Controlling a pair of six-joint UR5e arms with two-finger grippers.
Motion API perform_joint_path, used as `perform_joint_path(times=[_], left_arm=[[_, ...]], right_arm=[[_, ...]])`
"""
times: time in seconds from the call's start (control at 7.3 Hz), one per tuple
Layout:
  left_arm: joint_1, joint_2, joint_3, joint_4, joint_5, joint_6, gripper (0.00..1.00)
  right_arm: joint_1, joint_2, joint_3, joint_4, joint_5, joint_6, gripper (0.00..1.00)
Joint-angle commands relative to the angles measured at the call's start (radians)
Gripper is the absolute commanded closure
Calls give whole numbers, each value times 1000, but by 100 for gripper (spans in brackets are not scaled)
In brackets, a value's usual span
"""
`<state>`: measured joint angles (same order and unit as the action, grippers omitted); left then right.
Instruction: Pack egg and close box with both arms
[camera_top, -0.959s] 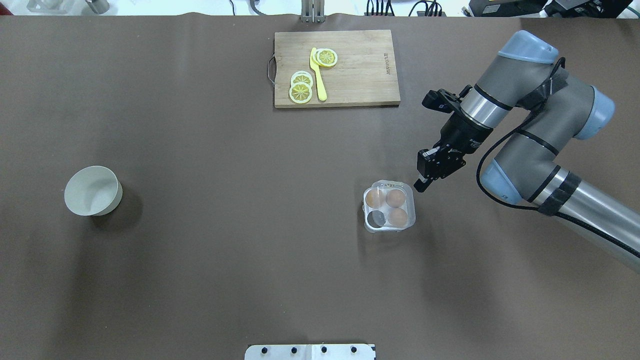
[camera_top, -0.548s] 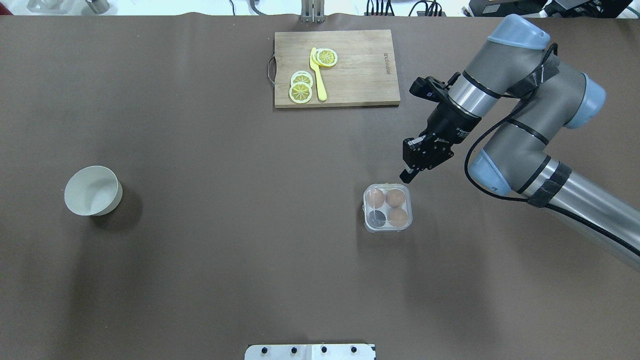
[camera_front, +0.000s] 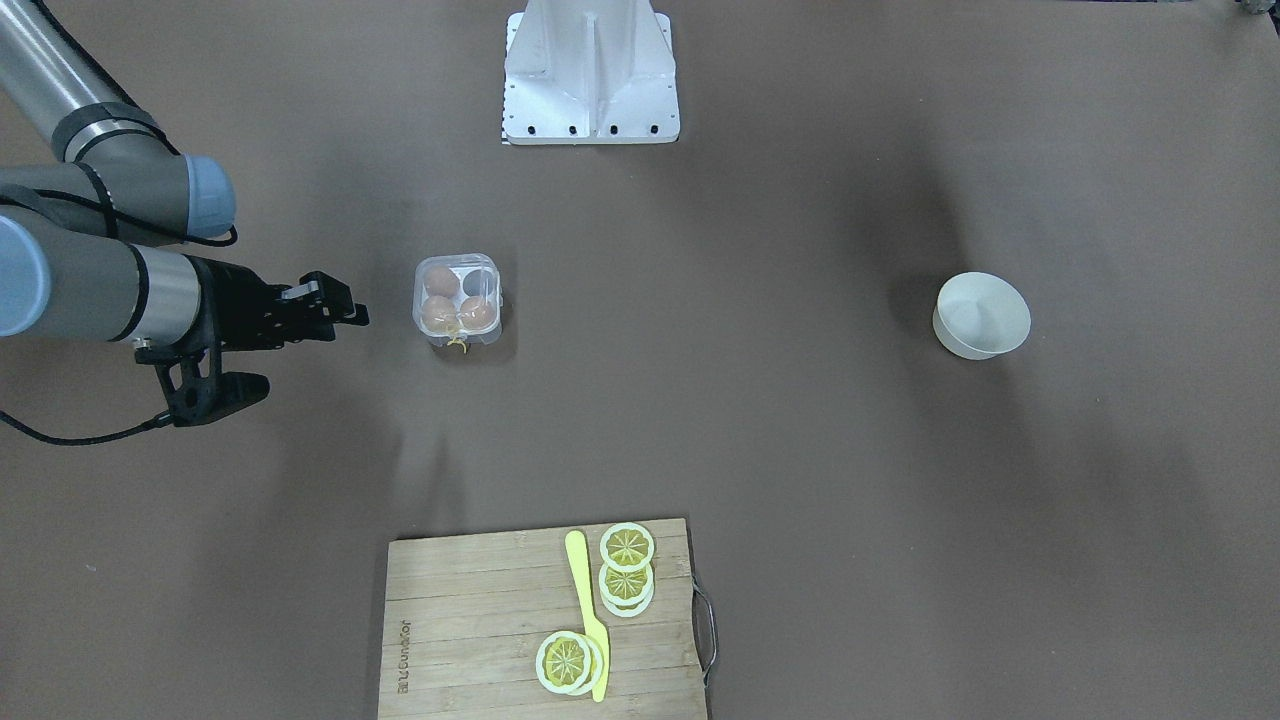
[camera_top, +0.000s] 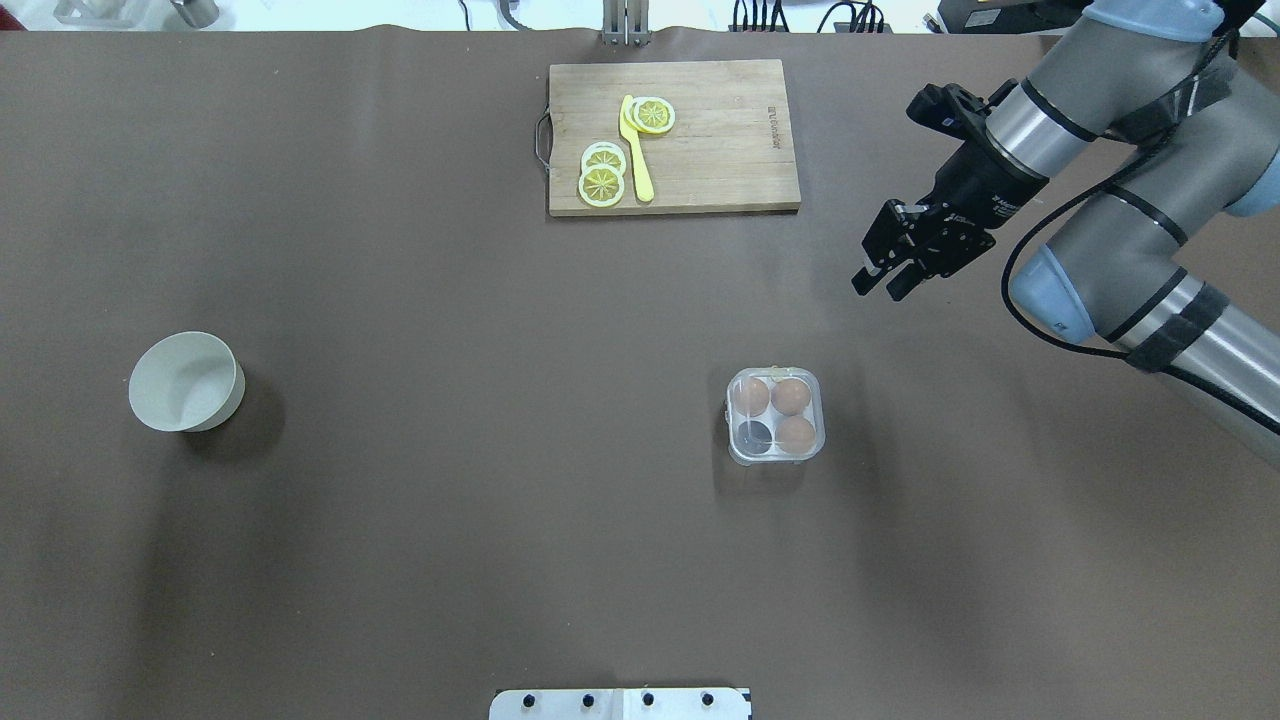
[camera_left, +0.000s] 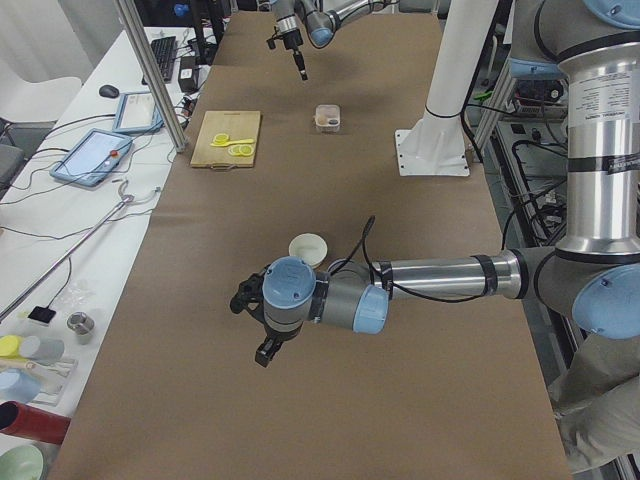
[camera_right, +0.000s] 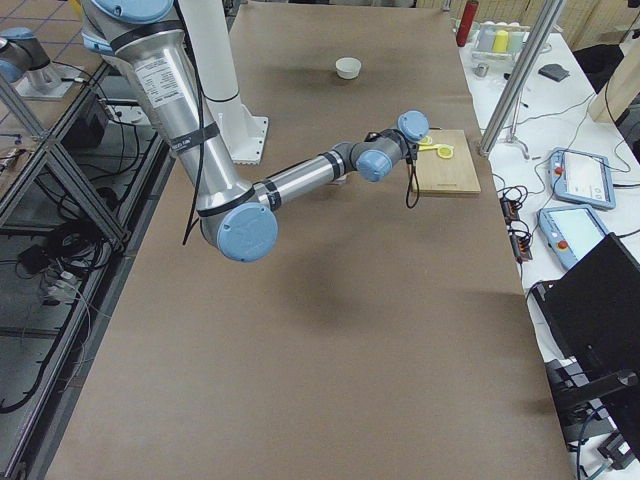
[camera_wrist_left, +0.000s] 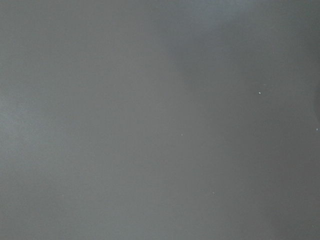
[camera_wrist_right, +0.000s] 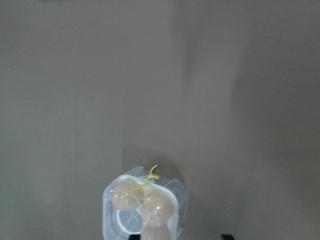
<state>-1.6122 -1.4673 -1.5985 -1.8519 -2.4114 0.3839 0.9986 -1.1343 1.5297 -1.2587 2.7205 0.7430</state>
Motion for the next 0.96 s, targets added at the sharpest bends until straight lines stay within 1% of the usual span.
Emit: perform_joint_path(times=[0.0, 0.14, 0.27, 0.41, 0.55, 0.82], left_arm=[[-2, -4, 3, 2, 0, 18, 3], [-5, -13, 12, 11, 0, 33, 3], [0, -27, 23, 25, 0, 39, 3], [0, -28, 23, 30, 0, 40, 3], [0, -37, 26, 33, 0, 49, 3], [0, -51, 29, 53, 0, 75, 3]], right_arm=[[69, -63, 4, 1, -95, -17, 1], [116, -99, 3, 1, -107, -57, 1], [226, -178, -15, -4, -120, -164, 1], [280, -221, -19, -8, -123, -219, 1], [323, -260, -20, -11, -134, -278, 1], [386, -324, -40, -13, -211, -361, 1]])
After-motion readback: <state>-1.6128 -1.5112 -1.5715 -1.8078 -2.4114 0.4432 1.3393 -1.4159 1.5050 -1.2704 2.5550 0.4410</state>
